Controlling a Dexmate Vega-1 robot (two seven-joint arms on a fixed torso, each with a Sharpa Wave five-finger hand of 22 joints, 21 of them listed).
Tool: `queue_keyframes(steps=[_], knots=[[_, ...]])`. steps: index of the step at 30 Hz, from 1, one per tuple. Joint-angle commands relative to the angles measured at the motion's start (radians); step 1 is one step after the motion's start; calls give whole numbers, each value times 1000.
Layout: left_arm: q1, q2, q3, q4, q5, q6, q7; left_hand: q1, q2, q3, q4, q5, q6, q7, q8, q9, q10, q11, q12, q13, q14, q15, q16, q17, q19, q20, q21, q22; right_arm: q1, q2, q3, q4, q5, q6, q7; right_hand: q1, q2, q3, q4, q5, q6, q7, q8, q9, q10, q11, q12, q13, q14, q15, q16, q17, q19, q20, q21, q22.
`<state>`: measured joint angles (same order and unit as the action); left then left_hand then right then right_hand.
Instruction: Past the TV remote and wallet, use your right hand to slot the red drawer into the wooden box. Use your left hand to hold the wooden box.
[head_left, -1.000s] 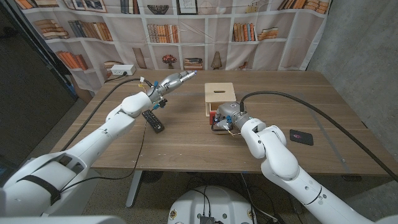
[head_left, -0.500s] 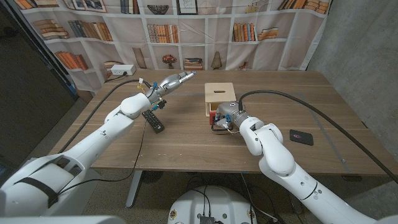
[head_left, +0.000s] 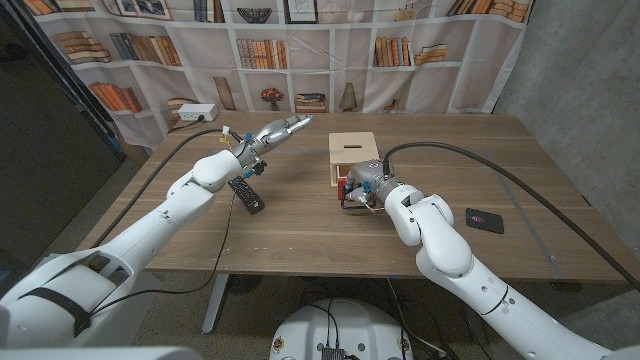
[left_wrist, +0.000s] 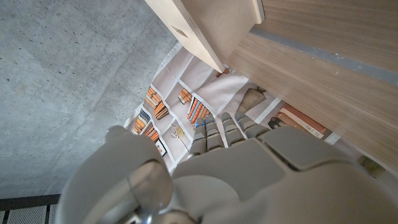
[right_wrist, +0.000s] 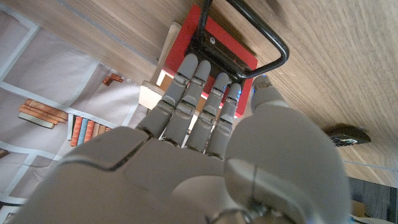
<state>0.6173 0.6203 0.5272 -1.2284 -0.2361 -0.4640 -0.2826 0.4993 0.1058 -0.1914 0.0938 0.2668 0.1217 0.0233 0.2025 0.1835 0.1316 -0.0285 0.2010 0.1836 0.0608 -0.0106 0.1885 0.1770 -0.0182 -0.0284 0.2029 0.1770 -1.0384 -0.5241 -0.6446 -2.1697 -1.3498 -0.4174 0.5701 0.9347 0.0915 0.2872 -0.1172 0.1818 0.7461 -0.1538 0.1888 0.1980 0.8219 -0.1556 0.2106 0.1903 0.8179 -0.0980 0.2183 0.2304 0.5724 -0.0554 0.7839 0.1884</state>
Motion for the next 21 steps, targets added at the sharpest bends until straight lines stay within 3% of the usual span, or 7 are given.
queue_keyframes(steps=[1,15,21], knots=[[3,2,1,-12,2,11,4,-1,6,-5,-2,6,12,0,4,5,2,0,4,5,2,-6,-1,3,-3,-1,-3,3,12,-16,1,2,15,2,-13,-12,0,8,-2,0,-6,4,-2,1,-10,0,-4,2,-6,-115,-4,3,-1,-131,0,4],[-12,-6,13,-4,18,8,0,0,7,-7,-2,7,13,0,3,5,4,-2,4,5,2,-7,-1,3,-3,-1,-3,3,9,-25,3,-13,6,1,-29,-18,1,11,-3,1,-14,0,-1,1,-29,3,-8,2,-7,-113,-2,7,0,-130,2,4],[-46,-10,49,8,149,-13,63,1,7,-8,-2,7,14,-2,2,5,6,-5,4,5,3,-9,-1,3,-2,-1,-3,3,1,-23,2,-17,-3,-6,-21,-19,1,12,-3,1,-16,0,-1,1,-30,3,-7,2,-6,-112,-1,7,-1,-129,3,4]])
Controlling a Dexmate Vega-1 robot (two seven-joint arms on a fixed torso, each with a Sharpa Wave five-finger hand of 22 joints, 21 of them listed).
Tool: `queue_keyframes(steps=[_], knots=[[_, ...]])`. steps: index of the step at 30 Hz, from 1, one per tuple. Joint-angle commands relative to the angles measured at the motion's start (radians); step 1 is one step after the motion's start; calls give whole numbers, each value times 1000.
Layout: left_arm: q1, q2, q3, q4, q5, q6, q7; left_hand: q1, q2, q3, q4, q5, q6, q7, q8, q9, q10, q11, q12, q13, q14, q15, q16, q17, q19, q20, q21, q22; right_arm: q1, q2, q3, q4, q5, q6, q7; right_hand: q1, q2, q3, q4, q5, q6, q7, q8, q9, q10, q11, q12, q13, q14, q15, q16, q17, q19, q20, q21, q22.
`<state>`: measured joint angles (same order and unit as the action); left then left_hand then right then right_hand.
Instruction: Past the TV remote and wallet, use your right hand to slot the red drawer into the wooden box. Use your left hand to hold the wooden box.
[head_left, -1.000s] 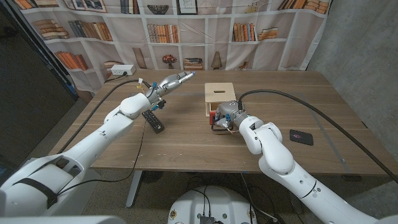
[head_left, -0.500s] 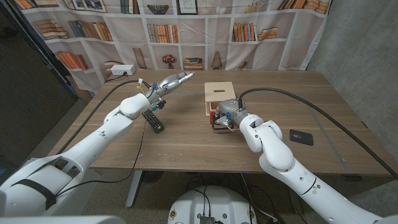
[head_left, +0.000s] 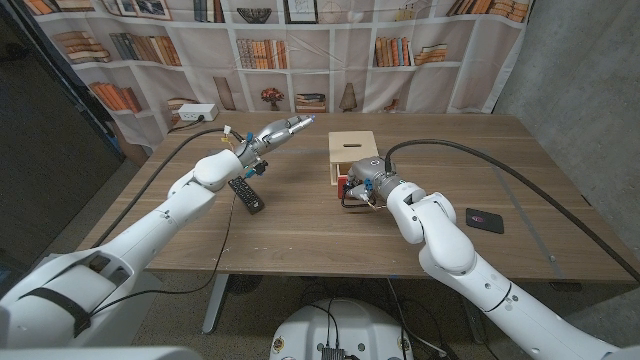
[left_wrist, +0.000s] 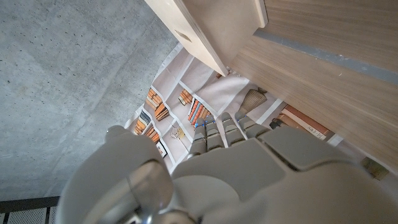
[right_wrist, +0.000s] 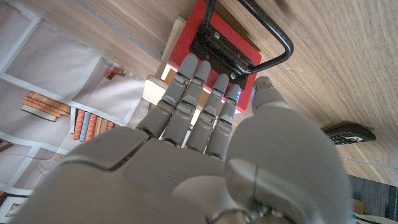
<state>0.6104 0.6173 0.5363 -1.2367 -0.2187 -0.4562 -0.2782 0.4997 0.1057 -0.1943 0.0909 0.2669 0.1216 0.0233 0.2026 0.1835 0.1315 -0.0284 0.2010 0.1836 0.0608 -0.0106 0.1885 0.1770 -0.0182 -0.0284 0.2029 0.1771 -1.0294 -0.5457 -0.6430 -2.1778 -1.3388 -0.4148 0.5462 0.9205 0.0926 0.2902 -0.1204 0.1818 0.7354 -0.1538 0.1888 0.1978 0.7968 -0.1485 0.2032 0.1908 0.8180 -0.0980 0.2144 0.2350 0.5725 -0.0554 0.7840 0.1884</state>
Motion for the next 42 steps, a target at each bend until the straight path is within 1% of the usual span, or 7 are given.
queue_keyframes(steps=[1,13,14,18,25,27,42], knots=[[-46,-8,47,18,155,-27,67,1,7,-5,1,7,14,-2,2,5,6,-4,4,5,2,-9,-1,3,-3,-1,-3,3,-9,0,1,-10,-17,-11,3,-5,0,9,0,1,-6,0,-1,1,-5,-4,1,2,-5,-112,4,3,-1,-129,3,4],[-109,-25,127,84,335,-115,109,10,17,-2,-1,10,14,-11,1,5,6,-22,3,5,7,-22,0,2,-1,-5,-3,3,-29,3,5,-22,-43,-22,24,-8,-1,11,-1,1,-6,0,1,1,-3,-3,3,2,-8,-112,3,3,-3,-128,3,4],[-112,-25,130,92,344,-124,113,39,61,26,-8,15,11,-10,0,5,9,-21,3,5,8,-24,0,2,-5,-6,-4,2,-30,5,5,-22,-46,-24,28,-8,-1,11,-1,1,-5,0,1,1,-3,-3,3,2,-8,-112,3,3,-3,-128,3,4],[-110,-24,134,94,403,-132,171,89,96,76,-24,12,13,-14,0,5,5,-25,1,5,6,-25,-1,2,-1,-8,-3,2,-33,7,7,-22,-47,-22,32,-9,-1,11,-1,1,-5,0,2,1,-1,-3,4,2,-9,-113,3,3,-3,-127,3,4],[-110,-30,140,111,505,-177,298,227,106,273,-48,-14,54,-36,10,6,51,-48,12,6,41,-47,7,4,20,-21,5,4,-35,15,6,-19,-52,-23,36,-10,-1,12,-2,1,-3,-2,4,1,0,-3,6,2,-9,-112,3,4,-4,-127,3,4],[-111,-26,143,104,551,-174,340,241,96,298,-48,-22,67,-44,13,7,63,-58,14,6,52,-55,8,3,27,-27,7,4,-35,17,7,-17,-53,-23,36,-11,-1,13,-2,1,-2,-1,4,1,0,-3,6,2,-10,-113,2,4,-4,-127,3,4],[-129,3,190,69,768,-115,489,229,69,299,-41,-38,91,-47,16,6,79,-59,16,6,63,-61,7,3,32,-29,8,4,-29,29,5,-6,-58,-24,52,-16,-1,14,-2,1,1,-2,7,1,5,-4,10,2,-11,-111,3,5,-5,-127,4,4]])
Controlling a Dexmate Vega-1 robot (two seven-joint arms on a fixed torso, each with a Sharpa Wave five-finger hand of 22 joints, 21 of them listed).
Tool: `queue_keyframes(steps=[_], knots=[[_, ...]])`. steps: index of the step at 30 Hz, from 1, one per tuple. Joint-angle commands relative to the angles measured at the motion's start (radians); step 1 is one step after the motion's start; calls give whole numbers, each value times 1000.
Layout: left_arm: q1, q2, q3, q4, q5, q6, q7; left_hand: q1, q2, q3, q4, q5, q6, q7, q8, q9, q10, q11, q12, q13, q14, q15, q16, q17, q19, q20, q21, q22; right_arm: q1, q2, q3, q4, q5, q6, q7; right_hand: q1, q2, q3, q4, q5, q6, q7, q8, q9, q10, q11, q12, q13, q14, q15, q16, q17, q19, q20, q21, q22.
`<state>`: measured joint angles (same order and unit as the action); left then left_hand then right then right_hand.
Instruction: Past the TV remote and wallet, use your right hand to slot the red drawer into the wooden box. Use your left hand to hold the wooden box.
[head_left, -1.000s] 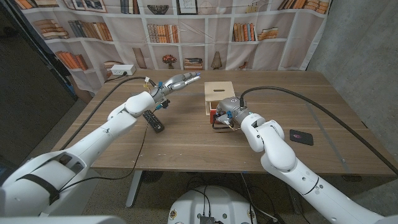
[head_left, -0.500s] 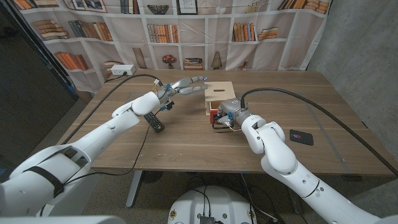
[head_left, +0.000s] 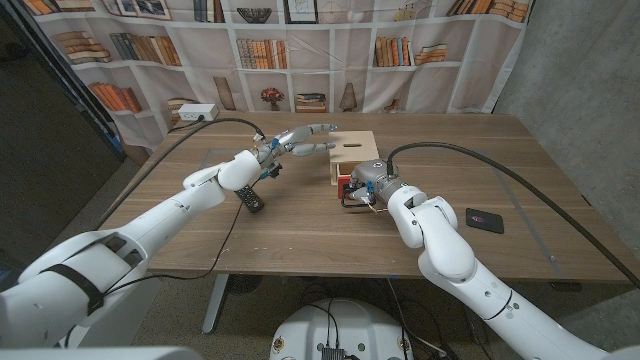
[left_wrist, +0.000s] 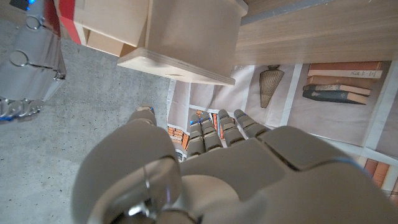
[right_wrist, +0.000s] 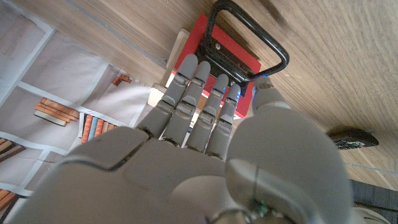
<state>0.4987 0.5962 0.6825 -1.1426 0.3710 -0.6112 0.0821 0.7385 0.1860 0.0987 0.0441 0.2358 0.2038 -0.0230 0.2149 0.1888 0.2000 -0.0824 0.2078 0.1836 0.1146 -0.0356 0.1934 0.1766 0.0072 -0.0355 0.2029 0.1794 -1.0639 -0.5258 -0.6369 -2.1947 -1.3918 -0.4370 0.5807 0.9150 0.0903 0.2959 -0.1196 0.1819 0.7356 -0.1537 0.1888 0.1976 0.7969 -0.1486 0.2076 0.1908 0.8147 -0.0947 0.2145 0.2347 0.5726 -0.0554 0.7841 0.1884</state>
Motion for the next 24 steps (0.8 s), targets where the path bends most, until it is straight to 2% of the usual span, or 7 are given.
queue_keyframes(steps=[1,8,13,24], knots=[[-18,25,46,-26,179,41,131,-10,-11,6,6,-7,8,0,4,1,11,-5,9,6,9,-36,2,3,6,-21,7,1,5,9,-1,11,-5,-1,17,-11,1,9,-2,1,1,-3,7,2,5,-3,5,2,-7,-114,3,5,-5,-127,4,4],[-31,36,69,-34,241,68,161,-16,-16,6,11,-13,17,-4,5,1,20,-11,10,6,13,-38,2,3,8,-22,7,1,16,12,-4,20,-1,2,23,-13,2,9,-2,0,1,-3,7,2,5,-2,6,2,-9,-114,2,5,-6,-126,4,4],[-43,30,86,-13,244,64,161,-20,-18,6,13,-16,13,-8,1,1,17,-12,7,6,14,-40,1,3,9,-21,7,1,21,12,-5,22,0,2,26,-15,2,10,-2,1,2,-3,7,2,4,-2,6,2,-9,-114,3,6,-7,-126,4,4],[-84,-2,129,57,215,32,99,-29,-28,2,18,-21,14,-11,-1,1,19,-17,6,6,15,-40,-1,3,10,-21,6,1,20,5,-4,14,-1,2,38,-18,3,12,-2,1,3,-2,8,2,4,-2,7,3,-8,-114,4,6,-7,-126,6,4]])
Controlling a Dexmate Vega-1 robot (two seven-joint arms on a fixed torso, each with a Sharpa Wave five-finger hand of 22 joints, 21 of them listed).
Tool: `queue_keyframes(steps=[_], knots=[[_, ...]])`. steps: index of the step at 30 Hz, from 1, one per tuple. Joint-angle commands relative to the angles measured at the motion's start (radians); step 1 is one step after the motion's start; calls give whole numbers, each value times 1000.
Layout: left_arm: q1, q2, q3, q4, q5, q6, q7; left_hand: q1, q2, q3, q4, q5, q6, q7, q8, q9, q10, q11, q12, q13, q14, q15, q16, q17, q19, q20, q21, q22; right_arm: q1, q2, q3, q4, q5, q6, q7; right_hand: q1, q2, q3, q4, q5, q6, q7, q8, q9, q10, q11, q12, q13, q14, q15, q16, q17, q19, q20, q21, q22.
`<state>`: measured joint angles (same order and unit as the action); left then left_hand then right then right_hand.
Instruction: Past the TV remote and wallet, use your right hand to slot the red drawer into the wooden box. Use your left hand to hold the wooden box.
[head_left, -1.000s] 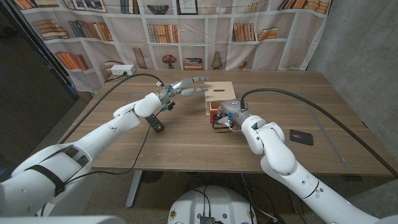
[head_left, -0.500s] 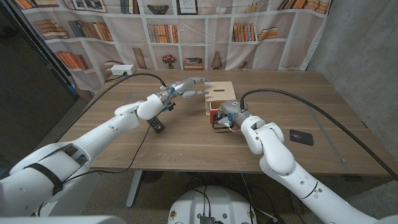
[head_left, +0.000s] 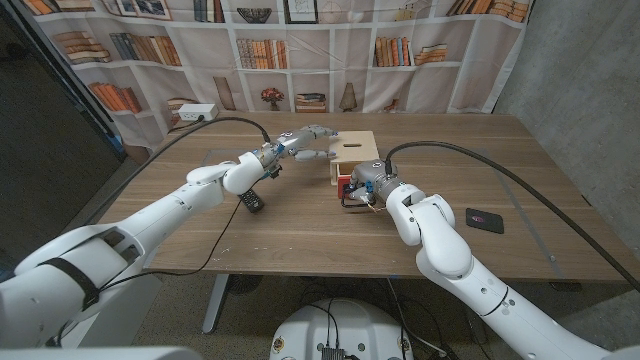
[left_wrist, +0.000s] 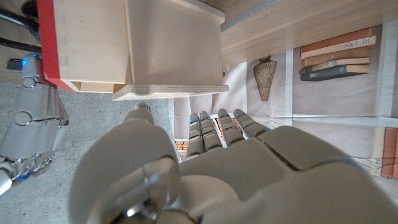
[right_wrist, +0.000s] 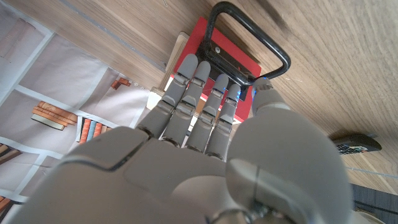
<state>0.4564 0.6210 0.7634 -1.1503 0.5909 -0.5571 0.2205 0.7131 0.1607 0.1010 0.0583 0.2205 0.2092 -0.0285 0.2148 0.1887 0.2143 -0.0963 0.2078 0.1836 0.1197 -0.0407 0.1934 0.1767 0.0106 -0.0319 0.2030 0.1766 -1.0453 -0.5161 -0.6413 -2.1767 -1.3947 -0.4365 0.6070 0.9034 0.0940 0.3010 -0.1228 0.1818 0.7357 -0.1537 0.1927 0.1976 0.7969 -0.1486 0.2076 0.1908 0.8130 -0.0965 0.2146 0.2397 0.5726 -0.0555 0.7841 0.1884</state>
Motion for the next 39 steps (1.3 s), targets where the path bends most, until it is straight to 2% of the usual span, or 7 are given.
queue_keyframes(steps=[1,6,14,26,39], knots=[[-45,-30,51,71,-12,-25,-50,-5,-4,-1,4,-6,9,-5,-1,1,4,-3,5,6,10,-35,-1,3,6,-24,6,4,1,-5,1,-5,1,1,12,-7,-1,7,1,1,3,-3,5,2,4,-2,7,3,-7,-112,4,1,-7,-126,6,4],[-52,-32,61,76,-21,-21,-86,-12,-9,-4,8,-8,17,-4,1,1,6,-2,5,6,11,-36,-1,3,6,-24,5,4,0,-4,1,-7,-2,0,15,-8,-1,7,1,1,4,-3,5,2,5,-2,8,3,-6,-112,4,1,-6,-126,6,4],[-46,-16,66,38,-17,13,-132,-26,-16,-11,15,-12,31,-3,3,1,19,-7,7,6,19,-34,0,3,4,-22,4,4,5,-2,0,-3,3,6,16,-11,-1,9,0,1,4,-3,5,2,5,-2,9,3,-5,-112,5,1,-7,-126,7,4],[-29,5,54,-1,-14,32,-137,-36,-20,-15,21,-14,39,-3,3,1,28,-5,8,6,25,-36,0,3,3,-19,3,4,13,-4,-2,5,18,16,-8,-12,1,12,-1,2,-2,-4,3,2,2,-3,8,3,-5,-113,5,2,-7,-127,8,4],[-35,7,52,7,-10,22,-137,-44,-24,-19,24,-14,43,-4,1,1,32,-7,6,6,27,-36,-1,3,4,-20,2,4,43,3,-15,43,37,21,-32,-16,0,23,-8,2,-47,-2,-7,1,-88,-2,-17,3,-18,-108,0,3,-9,-128,11,3]])
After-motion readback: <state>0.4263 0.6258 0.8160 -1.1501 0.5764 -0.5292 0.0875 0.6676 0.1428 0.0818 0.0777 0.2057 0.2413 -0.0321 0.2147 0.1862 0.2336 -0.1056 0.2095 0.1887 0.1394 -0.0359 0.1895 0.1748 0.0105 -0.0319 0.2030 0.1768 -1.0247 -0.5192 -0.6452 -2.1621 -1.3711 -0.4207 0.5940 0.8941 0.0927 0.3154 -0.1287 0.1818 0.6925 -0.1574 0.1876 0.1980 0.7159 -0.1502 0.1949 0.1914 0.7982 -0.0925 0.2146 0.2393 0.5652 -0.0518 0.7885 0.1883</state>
